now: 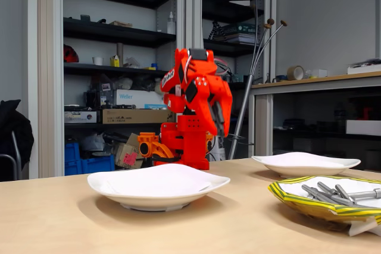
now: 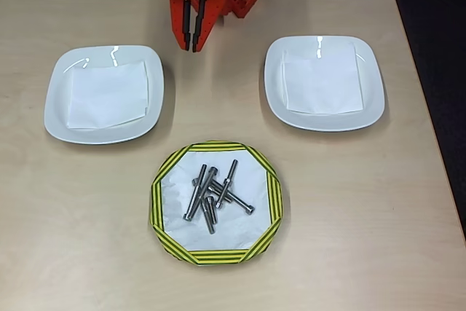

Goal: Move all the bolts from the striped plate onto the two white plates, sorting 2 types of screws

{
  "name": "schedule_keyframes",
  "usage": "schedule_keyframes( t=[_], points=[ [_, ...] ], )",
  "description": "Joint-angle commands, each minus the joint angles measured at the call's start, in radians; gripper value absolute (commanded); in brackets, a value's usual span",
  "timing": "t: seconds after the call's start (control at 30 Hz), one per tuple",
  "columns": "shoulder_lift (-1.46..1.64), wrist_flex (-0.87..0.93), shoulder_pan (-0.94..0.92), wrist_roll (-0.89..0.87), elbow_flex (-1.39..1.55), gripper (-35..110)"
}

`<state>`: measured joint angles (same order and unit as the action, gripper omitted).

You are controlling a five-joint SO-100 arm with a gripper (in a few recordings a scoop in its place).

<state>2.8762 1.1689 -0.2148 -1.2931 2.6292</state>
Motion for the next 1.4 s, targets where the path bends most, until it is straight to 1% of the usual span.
schedule_keyframes(
  t=[0.0,0.17,0.3,0.4,0.47,0.5,0.57,0.63,0.73,0.8,0.93,1.07,1.17,1.37],
  points=[
    [-0.258,-0.069,-0.008,0.043,-0.19,0],
    [-0.514,-0.115,0.018,0.075,-0.377,0],
    [-0.727,-0.091,0.043,-0.038,-0.511,0],
    [-0.877,-0.072,0.078,-0.012,-0.638,1],
    [-0.96,-0.044,0.083,-0.066,-0.716,7],
    [-0.997,-0.038,0.084,-0.091,-0.75,7],
    [-1.075,-0.031,0.097,-0.12,-0.821,0],
    [-1.146,-0.069,0.121,-0.061,-0.885,0],
    [-1.253,-0.083,0.152,-0.094,-0.982,0],
    [-1.325,-0.097,0.181,-0.117,-1.051,7],
    [-1.454,-0.084,0.227,-0.218,-1.192,12],
    [-1.522,-0.098,0.261,-0.288,-1.256,15],
    [-1.545,-0.121,0.265,-0.321,-1.243,16],
    [-1.589,-0.183,0.235,-0.302,-1.198,14]
  ],
)
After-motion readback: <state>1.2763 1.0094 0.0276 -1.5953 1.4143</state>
